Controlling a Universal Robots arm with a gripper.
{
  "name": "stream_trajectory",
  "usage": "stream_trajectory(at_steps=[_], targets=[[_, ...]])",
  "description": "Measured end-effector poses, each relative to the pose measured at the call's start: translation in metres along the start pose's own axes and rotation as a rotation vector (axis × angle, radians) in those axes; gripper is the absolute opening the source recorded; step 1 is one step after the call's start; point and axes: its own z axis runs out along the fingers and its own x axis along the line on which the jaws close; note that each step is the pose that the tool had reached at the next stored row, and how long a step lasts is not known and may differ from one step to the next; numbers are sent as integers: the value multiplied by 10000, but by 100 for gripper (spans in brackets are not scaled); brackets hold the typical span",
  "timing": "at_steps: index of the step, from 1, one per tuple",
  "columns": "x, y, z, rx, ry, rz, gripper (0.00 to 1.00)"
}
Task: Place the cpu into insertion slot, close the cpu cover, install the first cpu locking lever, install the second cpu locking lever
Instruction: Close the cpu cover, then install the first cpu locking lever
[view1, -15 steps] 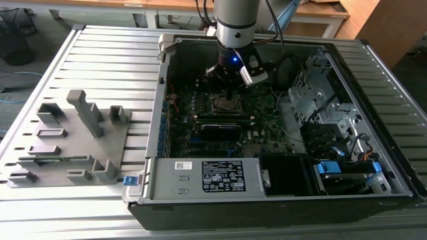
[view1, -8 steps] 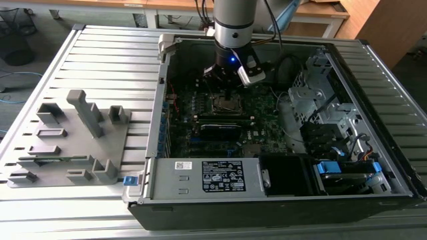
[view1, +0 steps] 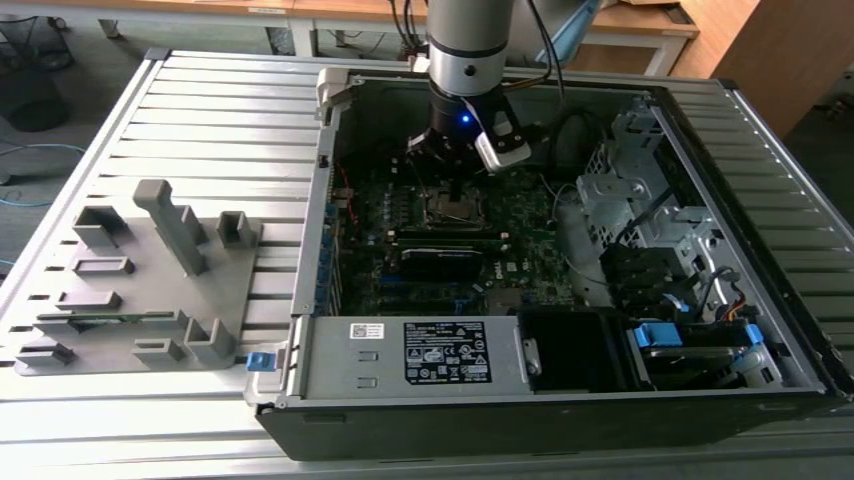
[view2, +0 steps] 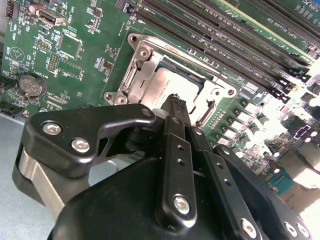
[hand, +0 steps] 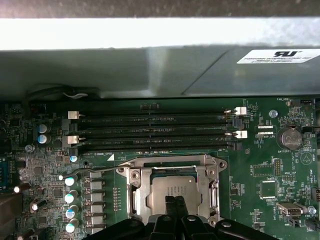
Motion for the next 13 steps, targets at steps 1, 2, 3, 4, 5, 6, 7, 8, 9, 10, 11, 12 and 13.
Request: stream_trajectory(at_steps=[1,2,3,4,5,6,7,8,9,10,11,12,13], targets=[[0,0,0,2,1,0,11],[0,-1,1,4,5,1,11],[1,-2,2,5,12,1,11],[0,-2,2,9,13,1,11],[0,-2,2,12,13,0,11],[0,-2,2,13,13,0,11],[0,-2,2,27,12,-2,11],[0,-2,2,41,11,-3,11],[0,-2,2,41,11,-3,11],[0,-2,2,42,11,-3,11],[0,-2,1,43,12,-3,11],[-1,-1,-3,44,12,-3,11],[-1,-2,-8,43,12,-3,11]])
